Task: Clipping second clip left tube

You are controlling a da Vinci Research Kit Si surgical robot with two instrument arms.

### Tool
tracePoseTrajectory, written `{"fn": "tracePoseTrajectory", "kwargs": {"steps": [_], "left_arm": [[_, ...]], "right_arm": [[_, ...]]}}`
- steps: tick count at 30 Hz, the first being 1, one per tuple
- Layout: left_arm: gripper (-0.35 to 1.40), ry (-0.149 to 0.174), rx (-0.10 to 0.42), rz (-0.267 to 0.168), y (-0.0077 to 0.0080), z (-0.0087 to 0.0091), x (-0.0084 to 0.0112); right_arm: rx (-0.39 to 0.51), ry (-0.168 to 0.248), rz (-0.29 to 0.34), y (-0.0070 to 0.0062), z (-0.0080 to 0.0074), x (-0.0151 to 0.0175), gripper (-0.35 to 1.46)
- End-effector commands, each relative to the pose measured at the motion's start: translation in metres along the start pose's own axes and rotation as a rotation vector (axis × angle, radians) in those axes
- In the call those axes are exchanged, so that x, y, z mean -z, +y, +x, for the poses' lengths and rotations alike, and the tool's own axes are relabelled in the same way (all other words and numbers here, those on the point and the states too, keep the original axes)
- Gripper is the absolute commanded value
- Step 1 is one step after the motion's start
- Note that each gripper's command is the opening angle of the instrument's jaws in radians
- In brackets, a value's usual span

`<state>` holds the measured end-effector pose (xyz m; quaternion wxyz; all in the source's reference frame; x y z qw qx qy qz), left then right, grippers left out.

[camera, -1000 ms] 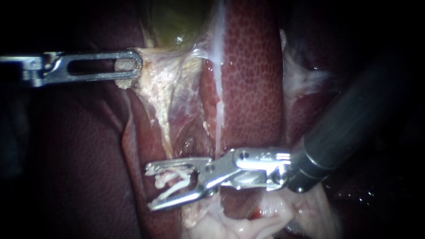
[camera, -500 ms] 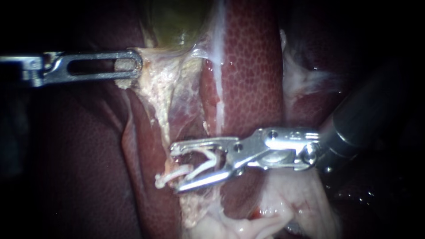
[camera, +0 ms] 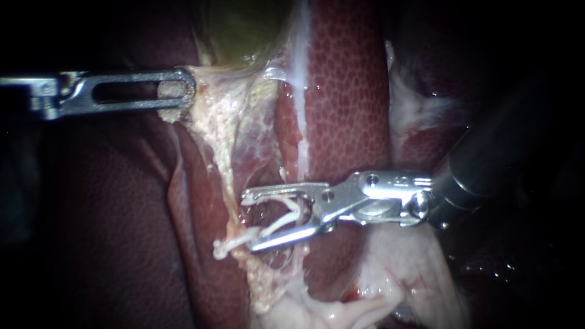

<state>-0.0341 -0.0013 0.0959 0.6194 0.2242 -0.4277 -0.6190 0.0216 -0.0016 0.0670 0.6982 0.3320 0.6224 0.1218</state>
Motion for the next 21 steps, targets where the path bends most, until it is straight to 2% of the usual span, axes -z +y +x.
{"fn": "tracePoseTrajectory", "kwargs": {"steps": [1,8,17,21], "left_arm": [[-0.35,0.000,0.000,0.000,0.0000,0.0000,0.0000],[-0.35,0.000,0.000,0.000,0.0000,0.0000,0.0000],[-0.35,0.000,0.000,0.000,-0.0001,0.0000,0.0000],[-0.35,0.000,0.000,0.000,-0.0001,0.0000,0.0000]], "right_arm": [[0.001,-0.001,0.000,0.0000,-0.0003,-0.0002,0.51],[0.001,-0.012,0.009,-0.0003,-0.0017,-0.0022,0.52],[-0.022,-0.015,0.049,-0.0017,-0.0012,-0.0041,0.52],[-0.036,-0.018,0.065,-0.0020,-0.0015,-0.0050,0.52]]}}
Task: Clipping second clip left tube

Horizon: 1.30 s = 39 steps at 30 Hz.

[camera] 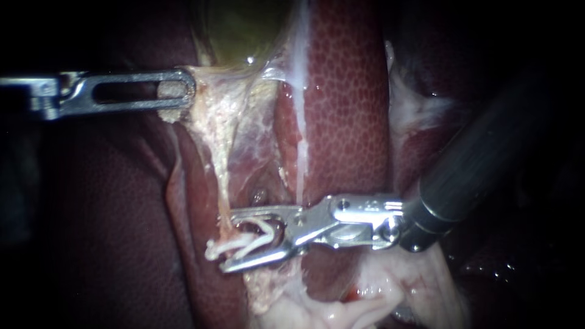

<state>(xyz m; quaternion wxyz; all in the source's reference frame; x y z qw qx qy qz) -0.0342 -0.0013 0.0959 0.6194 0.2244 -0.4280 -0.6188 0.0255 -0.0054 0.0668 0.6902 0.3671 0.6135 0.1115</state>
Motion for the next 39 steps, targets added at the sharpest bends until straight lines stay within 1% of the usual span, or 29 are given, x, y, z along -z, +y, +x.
{"fn": "tracePoseTrajectory", "kwargs": {"steps": [1,12,13,17,20,24,29,32,37,39], "left_arm": [[-0.35,0.000,0.000,-0.001,0.0000,0.0000,0.0000],[-0.35,-0.001,0.000,-0.001,0.0000,0.0000,-0.0001],[-0.35,-0.001,0.000,-0.001,-0.0001,0.0000,-0.0001],[-0.35,-0.001,0.000,-0.001,-0.0001,0.0000,-0.0001],[-0.35,-0.001,0.001,-0.001,-0.0001,0.0000,-0.0001],[-0.35,-0.001,0.001,-0.001,-0.0001,0.0000,-0.0001],[-0.35,-0.001,0.001,-0.001,-0.0001,0.0000,-0.0001],[-0.35,-0.001,0.001,-0.001,-0.0001,0.0000,-0.0001],[-0.35,-0.001,0.001,-0.001,-0.0001,0.0000,-0.0001],[-0.35,-0.001,0.001,-0.001,-0.0001,0.0000,-0.0001]], "right_arm": [[-0.004,-0.001,0.003,0.0001,-0.0003,-0.0004,0.52],[-0.023,-0.010,0.013,0.0005,-0.0020,-0.0034,0.51],[-0.023,-0.013,0.013,0.0005,-0.0020,-0.0035,0.51],[-0.030,0.003,0.013,0.0007,-0.0017,-0.0035,0.49],[-0.031,0.007,0.016,0.0007,-0.0016,-0.0034,0.48],[-0.031,0.010,0.016,0.0008,-0.0015,-0.0034,0.42],[-0.044,0.016,0.018,0.0008,-0.0013,-0.0032,0.28],[-0.052,0.017,0.020,0.0008,-0.0011,-0.0029,0.14],[-0.058,0.017,0.022,0.0008,-0.0011,-0.0025,-0.15],[-0.064,0.017,0.022,0.0009,-0.0011,-0.0024,-0.19]]}}
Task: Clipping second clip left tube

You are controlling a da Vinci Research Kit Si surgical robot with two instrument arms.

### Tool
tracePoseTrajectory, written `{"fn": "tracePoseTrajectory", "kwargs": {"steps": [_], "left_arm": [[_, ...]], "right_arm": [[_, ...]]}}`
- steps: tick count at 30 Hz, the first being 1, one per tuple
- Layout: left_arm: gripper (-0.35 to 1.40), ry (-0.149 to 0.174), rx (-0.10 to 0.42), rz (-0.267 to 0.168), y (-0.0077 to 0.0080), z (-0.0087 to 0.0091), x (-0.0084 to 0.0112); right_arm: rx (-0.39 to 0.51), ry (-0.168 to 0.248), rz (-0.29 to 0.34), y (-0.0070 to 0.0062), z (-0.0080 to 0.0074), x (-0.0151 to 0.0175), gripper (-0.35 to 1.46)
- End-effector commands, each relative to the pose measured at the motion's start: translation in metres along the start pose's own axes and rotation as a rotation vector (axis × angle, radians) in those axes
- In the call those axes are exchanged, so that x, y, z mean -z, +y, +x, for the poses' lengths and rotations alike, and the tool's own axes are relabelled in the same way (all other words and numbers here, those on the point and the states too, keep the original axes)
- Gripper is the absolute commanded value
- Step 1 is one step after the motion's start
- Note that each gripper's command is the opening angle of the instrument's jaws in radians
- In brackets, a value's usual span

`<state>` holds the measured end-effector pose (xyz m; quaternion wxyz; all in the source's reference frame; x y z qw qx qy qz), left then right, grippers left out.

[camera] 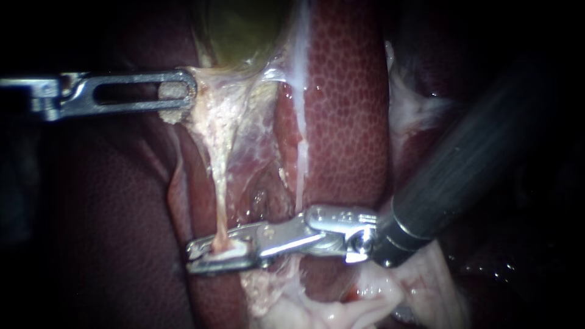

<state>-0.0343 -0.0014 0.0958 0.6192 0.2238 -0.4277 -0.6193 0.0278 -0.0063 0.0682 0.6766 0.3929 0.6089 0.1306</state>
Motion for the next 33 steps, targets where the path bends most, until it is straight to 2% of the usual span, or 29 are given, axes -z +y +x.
{"fn": "tracePoseTrajectory", "kwargs": {"steps": [1,7,12,17,33], "left_arm": [[-0.35,0.000,0.000,0.000,0.0000,0.0000,0.0000],[-0.35,0.000,0.000,0.000,0.0000,0.0000,0.0000],[-0.35,0.000,0.000,0.000,0.0000,0.0000,0.0000],[-0.35,0.000,0.000,0.000,0.0000,0.0000,0.0000],[-0.35,0.000,0.000,0.000,0.0001,0.0000,0.0000]], "right_arm": [[-0.006,-0.001,0.001,0.0000,-0.0001,0.0000,-0.20],[-0.023,-0.001,0.001,0.0002,-0.0002,0.0002,-0.35],[-0.046,-0.001,-0.002,0.0002,-0.0004,0.0003,-0.35],[-0.046,-0.026,-0.003,0.0002,-0.0006,0.0003,-0.35],[-0.046,-0.032,-0.003,0.0001,-0.0007,0.0005,-0.35]]}}
